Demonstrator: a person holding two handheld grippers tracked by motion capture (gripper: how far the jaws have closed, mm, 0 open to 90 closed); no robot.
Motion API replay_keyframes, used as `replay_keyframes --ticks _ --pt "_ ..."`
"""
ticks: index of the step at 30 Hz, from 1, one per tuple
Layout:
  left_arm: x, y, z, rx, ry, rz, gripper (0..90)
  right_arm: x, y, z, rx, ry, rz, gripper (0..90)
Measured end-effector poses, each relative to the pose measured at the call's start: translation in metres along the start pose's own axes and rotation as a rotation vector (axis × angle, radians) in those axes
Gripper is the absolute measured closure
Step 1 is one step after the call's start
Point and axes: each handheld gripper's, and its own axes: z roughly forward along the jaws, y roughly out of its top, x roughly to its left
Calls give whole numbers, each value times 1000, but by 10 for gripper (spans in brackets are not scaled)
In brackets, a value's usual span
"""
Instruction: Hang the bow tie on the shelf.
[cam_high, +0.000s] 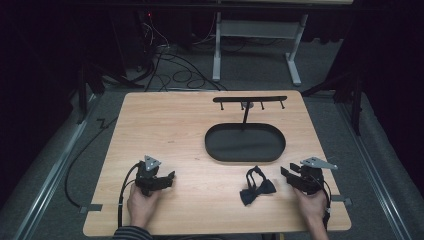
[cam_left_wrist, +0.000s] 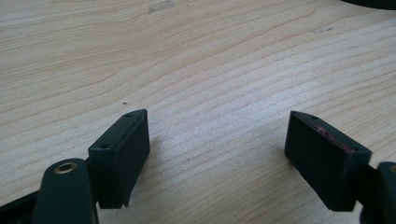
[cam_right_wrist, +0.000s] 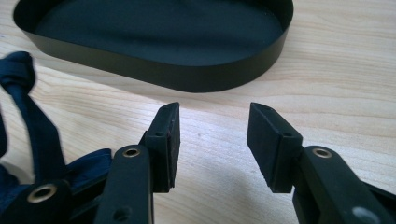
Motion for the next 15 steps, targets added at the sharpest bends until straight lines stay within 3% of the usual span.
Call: replay_keyframes --ticks 15 --pt "0 0 0 0 0 0 226 18 4 -21 -45 55 -38 579"
